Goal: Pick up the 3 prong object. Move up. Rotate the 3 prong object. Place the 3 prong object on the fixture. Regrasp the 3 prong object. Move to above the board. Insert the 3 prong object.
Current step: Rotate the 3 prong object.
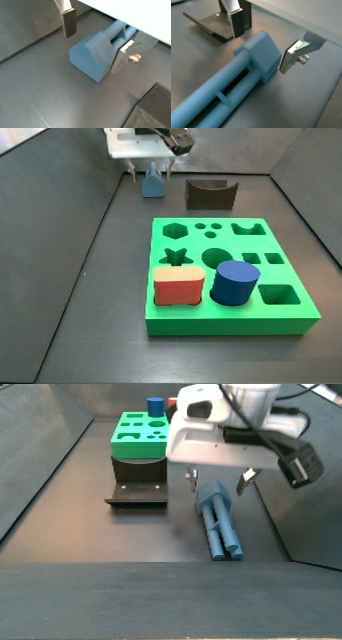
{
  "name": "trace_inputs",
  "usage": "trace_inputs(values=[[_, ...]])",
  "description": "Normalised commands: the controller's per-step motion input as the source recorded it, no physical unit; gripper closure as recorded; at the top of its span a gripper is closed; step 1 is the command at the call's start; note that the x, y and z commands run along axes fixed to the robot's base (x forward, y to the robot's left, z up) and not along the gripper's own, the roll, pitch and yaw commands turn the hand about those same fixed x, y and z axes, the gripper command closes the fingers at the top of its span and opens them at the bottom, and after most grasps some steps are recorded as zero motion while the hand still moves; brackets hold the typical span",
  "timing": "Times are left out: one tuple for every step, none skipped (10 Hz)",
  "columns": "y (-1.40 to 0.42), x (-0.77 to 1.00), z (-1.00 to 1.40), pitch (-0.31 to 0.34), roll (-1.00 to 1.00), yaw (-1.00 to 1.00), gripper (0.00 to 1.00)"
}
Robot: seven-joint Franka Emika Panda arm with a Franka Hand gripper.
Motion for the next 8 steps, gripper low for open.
trace_inputs(values=[[0.02,0.04,-0.77,-0.013,0.09,-0.02,0.00],[0.02,0.04,-0.62,-0.012,0.11,-0.02,0.00],[0.02,0.03,-0.52,-0.014,0.12,-0.02,0.00],[0.01,0.04,-0.39,-0.012,0.13,-0.01,0.00],[0.01,0.04,-0.33,-0.012,0.14,-0.01,0.00],[0.01,0.03,-0.18,-0.014,0.15,-0.01,0.00],[0.01,0.03,-0.18,-0.014,0.15,-0.01,0.00],[0.01,0.03,-0.18,-0.014,0.15,-0.01,0.00]])
